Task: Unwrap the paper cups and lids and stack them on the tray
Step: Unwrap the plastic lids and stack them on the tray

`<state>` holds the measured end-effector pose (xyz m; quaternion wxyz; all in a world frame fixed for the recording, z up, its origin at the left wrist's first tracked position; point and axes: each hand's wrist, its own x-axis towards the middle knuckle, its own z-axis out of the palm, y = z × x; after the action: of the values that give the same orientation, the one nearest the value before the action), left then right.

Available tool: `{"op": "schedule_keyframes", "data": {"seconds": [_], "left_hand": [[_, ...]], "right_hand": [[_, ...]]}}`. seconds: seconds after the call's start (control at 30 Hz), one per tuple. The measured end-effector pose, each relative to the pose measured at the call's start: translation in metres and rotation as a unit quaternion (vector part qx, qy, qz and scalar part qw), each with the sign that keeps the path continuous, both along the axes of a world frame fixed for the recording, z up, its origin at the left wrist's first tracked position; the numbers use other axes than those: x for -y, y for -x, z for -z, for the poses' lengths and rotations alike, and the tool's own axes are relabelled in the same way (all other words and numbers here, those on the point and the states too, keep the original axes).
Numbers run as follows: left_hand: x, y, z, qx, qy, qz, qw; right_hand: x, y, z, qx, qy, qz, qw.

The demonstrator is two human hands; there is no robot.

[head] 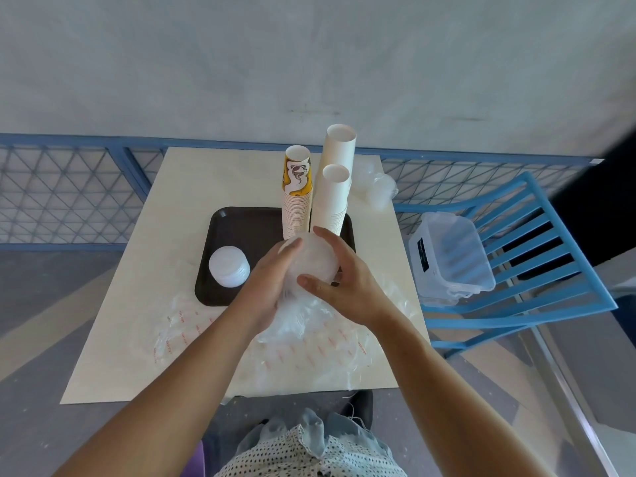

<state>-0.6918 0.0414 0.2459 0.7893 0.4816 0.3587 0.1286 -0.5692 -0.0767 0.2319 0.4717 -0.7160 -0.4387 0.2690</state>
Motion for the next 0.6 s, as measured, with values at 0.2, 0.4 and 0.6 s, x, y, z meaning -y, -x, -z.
{"op": "schedule_keyframes", "data": {"seconds": [0.2, 0.4, 0.6], "left_hand": [[0.001, 0.002, 0.007, 0.045, 0.107, -0.06, 0.991], [0.014, -0.008, 0.012, 0.083, 0.117, -0.107, 0.984], [0.026, -0.023, 0.005, 0.094, 0.163, -0.116, 0.975]], "right_hand": [[0.0, 0.003, 0.0, -0.017, -0.028, 0.063, 0.997], [0.0, 0.007, -0.001, -0.026, -0.062, 0.086, 0.994], [0.006, -0.012, -0.003, 0.018, -0.028, 0.062, 0.998]]}}
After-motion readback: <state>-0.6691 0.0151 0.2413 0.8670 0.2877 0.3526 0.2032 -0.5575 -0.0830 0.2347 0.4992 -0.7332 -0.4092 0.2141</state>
